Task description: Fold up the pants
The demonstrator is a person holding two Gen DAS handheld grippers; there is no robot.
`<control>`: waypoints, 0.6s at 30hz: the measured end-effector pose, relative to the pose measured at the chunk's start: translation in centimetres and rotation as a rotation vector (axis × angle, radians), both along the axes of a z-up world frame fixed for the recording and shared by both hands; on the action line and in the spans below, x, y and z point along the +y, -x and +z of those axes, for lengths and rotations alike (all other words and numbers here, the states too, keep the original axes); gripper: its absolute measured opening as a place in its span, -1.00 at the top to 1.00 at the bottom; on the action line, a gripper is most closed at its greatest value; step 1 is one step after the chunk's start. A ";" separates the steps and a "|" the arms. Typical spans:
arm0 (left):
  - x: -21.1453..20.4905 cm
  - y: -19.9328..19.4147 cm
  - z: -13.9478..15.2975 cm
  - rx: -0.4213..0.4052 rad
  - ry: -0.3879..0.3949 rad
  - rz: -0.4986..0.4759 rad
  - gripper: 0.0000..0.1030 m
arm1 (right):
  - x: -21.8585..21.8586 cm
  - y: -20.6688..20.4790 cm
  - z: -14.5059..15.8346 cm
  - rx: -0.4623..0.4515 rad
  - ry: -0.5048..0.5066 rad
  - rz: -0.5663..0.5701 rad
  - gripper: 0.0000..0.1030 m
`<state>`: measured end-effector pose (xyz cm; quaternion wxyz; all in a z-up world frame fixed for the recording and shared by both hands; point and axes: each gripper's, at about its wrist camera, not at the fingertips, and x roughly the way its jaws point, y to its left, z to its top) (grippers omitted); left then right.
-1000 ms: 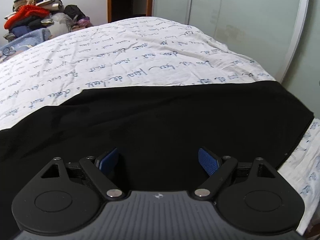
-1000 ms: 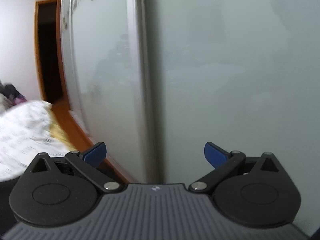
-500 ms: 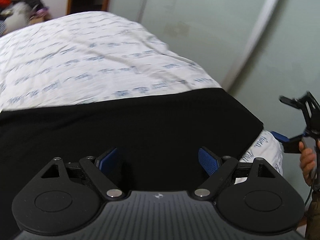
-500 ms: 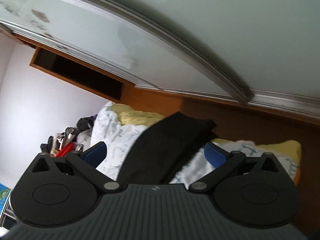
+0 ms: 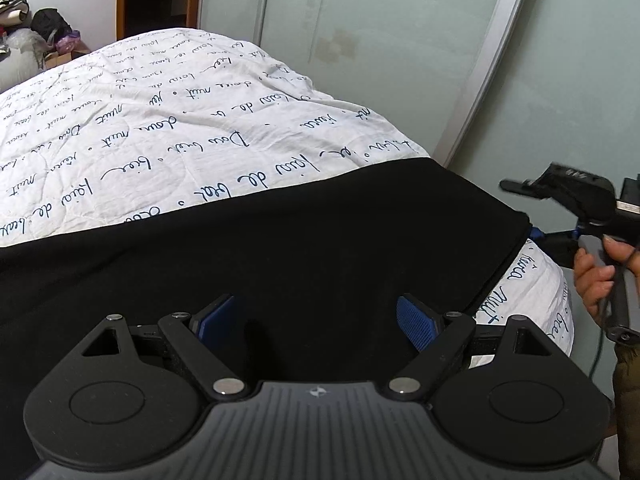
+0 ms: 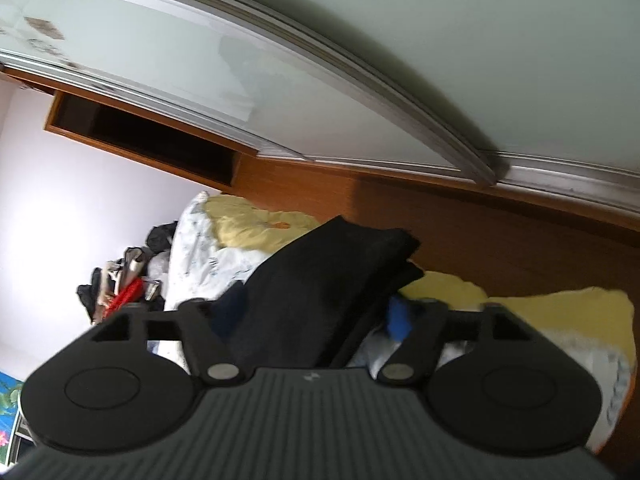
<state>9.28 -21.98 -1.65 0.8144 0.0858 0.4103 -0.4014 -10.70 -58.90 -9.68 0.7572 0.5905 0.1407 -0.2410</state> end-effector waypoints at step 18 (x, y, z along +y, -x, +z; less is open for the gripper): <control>2.2 -7.5 -0.8 0.571 0.448 0.107 -0.70 | 13.9 -6.8 10.0 0.241 0.993 0.353 0.82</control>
